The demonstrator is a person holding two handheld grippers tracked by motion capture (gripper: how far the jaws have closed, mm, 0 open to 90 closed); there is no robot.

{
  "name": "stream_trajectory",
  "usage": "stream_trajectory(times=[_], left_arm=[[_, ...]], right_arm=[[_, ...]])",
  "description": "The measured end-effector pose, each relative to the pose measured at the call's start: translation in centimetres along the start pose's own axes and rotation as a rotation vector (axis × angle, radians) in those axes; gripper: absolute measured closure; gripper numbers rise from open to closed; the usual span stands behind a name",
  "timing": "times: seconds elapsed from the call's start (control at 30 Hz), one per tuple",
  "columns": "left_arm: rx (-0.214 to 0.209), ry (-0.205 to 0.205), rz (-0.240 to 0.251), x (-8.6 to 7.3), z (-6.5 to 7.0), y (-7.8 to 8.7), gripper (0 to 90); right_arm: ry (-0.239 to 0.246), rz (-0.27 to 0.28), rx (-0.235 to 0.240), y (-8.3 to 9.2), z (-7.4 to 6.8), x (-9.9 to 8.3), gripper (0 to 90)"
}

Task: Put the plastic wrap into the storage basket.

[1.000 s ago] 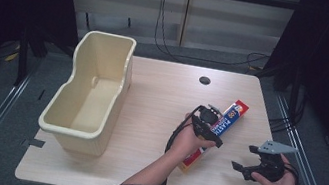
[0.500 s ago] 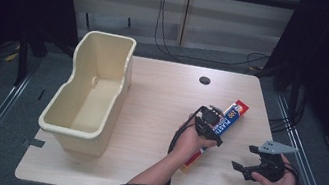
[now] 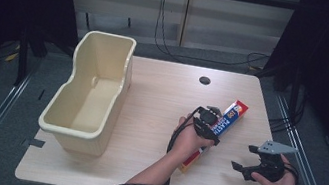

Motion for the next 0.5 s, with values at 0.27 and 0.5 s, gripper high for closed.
stream_trajectory(times=[0.27, 0.5], left_arm=[[-0.011, 0.002, -0.033, -1.8, -1.0, 1.8, 37.3], [-0.02, 0.029, -0.054, -2.7, -1.5, 2.7, 35.3]], right_arm=[[0.004, -0.003, 0.0, -0.1, -0.1, 0.0, 5.2], [0.008, -0.006, 0.0, -0.3, -0.3, 0.2, 5.1]])
Point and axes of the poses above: each handheld gripper's, and its own axes: y roughly backward along the jaws, x roughly out of its top, z roughly to its right, the point moved 3 cm from there along -y, roughly forward along the jaws, and after that the axes turned 11 degrees about -x, right-handed, at the moved point
